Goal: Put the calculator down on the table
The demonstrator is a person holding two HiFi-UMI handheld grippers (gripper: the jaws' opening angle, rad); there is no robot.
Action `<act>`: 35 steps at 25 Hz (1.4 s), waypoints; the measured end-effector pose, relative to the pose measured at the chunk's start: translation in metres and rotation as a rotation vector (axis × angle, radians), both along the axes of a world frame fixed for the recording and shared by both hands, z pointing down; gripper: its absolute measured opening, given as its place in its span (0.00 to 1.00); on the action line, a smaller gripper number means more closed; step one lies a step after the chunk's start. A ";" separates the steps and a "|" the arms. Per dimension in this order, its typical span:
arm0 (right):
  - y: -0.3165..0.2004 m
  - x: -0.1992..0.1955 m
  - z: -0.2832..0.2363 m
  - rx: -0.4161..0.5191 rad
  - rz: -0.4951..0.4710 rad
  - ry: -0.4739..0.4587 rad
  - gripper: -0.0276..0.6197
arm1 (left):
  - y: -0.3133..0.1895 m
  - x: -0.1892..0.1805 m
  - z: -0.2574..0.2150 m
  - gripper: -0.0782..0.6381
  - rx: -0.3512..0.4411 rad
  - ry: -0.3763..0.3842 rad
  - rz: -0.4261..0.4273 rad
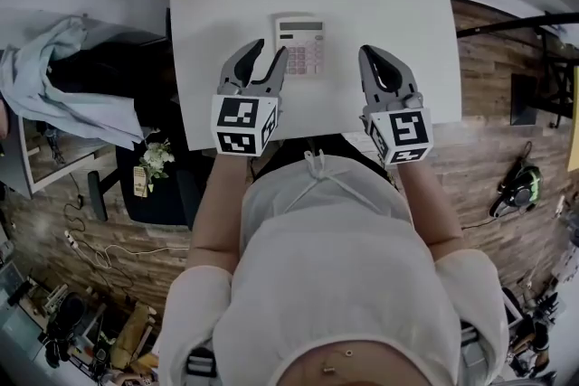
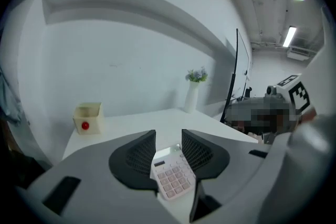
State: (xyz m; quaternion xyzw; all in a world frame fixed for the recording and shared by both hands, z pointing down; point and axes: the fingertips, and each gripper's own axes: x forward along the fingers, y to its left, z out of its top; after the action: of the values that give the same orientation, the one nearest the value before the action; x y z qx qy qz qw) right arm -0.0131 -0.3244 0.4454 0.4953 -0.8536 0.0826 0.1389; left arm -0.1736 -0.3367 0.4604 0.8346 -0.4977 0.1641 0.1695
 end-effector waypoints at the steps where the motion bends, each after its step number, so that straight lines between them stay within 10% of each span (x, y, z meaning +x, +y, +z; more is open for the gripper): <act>1: 0.000 0.000 -0.006 0.012 0.002 -0.002 0.05 | 0.000 -0.001 -0.015 0.33 0.035 -0.001 0.002; 16: 0.002 -0.003 -0.104 0.225 -0.007 -0.046 0.05 | 0.028 -0.030 -0.165 0.14 0.403 0.042 -0.019; 35: 0.009 -0.013 -0.122 0.311 -0.068 -0.010 0.05 | 0.028 -0.045 -0.160 0.13 0.384 0.016 -0.054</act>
State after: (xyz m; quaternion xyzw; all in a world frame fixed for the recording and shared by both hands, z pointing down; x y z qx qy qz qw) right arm -0.0262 -0.3155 0.3236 0.4810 -0.8731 -0.0528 0.0589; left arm -0.2184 -0.3086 0.3000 0.8393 -0.5407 0.0548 0.0154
